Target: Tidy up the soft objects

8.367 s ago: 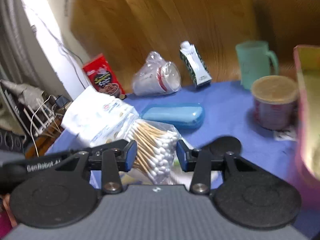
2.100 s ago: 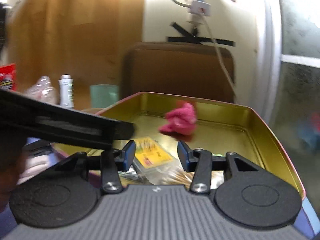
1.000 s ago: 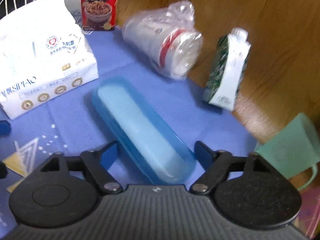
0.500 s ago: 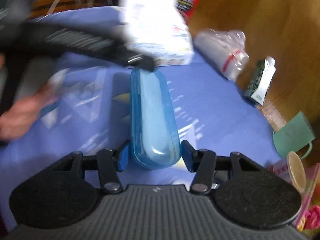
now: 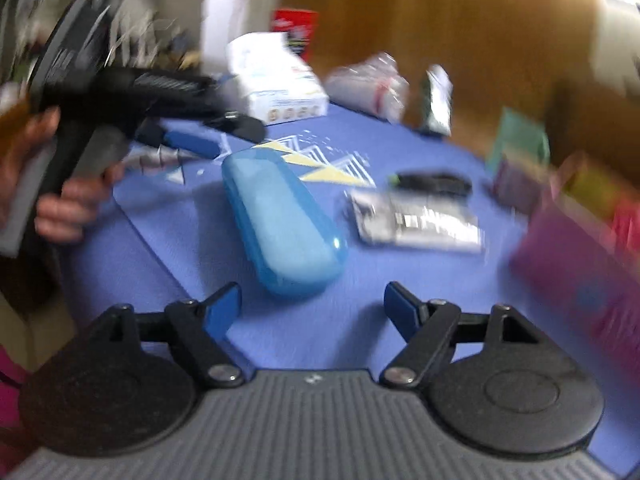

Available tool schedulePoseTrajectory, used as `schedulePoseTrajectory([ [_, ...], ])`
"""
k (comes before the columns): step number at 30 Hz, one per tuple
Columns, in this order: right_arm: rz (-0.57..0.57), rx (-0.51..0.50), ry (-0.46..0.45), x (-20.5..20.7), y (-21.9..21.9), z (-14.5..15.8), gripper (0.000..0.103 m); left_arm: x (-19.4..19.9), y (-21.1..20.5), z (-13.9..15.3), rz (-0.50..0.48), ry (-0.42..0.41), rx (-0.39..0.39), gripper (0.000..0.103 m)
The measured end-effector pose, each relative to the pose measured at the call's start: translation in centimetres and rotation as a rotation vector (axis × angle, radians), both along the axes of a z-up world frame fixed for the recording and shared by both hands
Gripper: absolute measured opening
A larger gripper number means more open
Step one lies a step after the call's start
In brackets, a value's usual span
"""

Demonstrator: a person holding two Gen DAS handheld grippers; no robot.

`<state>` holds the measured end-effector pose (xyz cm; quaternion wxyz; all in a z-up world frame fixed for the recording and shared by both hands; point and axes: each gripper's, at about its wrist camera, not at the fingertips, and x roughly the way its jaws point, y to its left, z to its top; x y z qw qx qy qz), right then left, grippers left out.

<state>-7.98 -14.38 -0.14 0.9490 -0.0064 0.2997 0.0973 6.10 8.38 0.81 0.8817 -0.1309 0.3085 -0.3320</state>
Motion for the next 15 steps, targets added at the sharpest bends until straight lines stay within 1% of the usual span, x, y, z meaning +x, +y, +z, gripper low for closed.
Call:
schedulePoseTrajectory([
  [1, -0.017, 0.030, -0.001, -0.2, 0.0, -0.1, 0.080, 0.0, -0.2, 0.3, -0.007, -0.008, 0.004, 0.093],
  [3, -0.025, 0.031, -0.016, -0.4, 0.5, -0.1, 0.080, 0.2, -0.9, 0.6, -0.030, -0.015, 0.016, 0.093],
  [4, -0.025, 0.029, -0.023, -0.3, 0.8, -0.1, 0.080, 0.4, -1.3, 0.7, -0.044, -0.011, 0.023, 0.093],
  [6, -0.022, 0.043, -0.032, -0.2, 1.0, -0.3, 0.080, 0.5, -2.1, 0.6, -0.067, 0.013, 0.037, 0.089],
  [7, -0.020, 0.050, -0.035, -0.3, 1.2, -0.4, 0.080, 0.5, -2.6, 0.5, -0.089, 0.029, 0.048, 0.082],
  [8, -0.016, 0.047, -0.040, -0.2, 1.5, -0.5, 0.079, 0.3, -3.1, 0.3, -0.113, 0.039, 0.061, 0.073],
  [9, -0.011, 0.037, -0.044, 0.0, 1.7, -0.6, 0.074, 0.1, -3.5, 0.1, -0.132, 0.046, 0.076, 0.070],
  [10, -0.004, 0.027, -0.047, 0.0, 1.5, -0.7, 0.070, -0.2, -4.0, -0.2, -0.141, 0.046, 0.097, 0.070],
  [12, -0.004, 0.006, -0.063, 0.0, 1.6, -0.8, 0.056, -0.8, -4.2, -0.4, -0.131, 0.037, 0.096, 0.070],
  [13, -0.009, 0.001, -0.069, 0.0, 1.5, -0.9, 0.056, -1.0, -4.2, -0.4, -0.120, 0.037, 0.096, 0.070],
  [15, -0.007, 0.024, -0.079, -0.1, 1.1, -0.9, 0.055, -1.1, -4.2, -0.1, -0.115, 0.045, 0.093, 0.068],
])
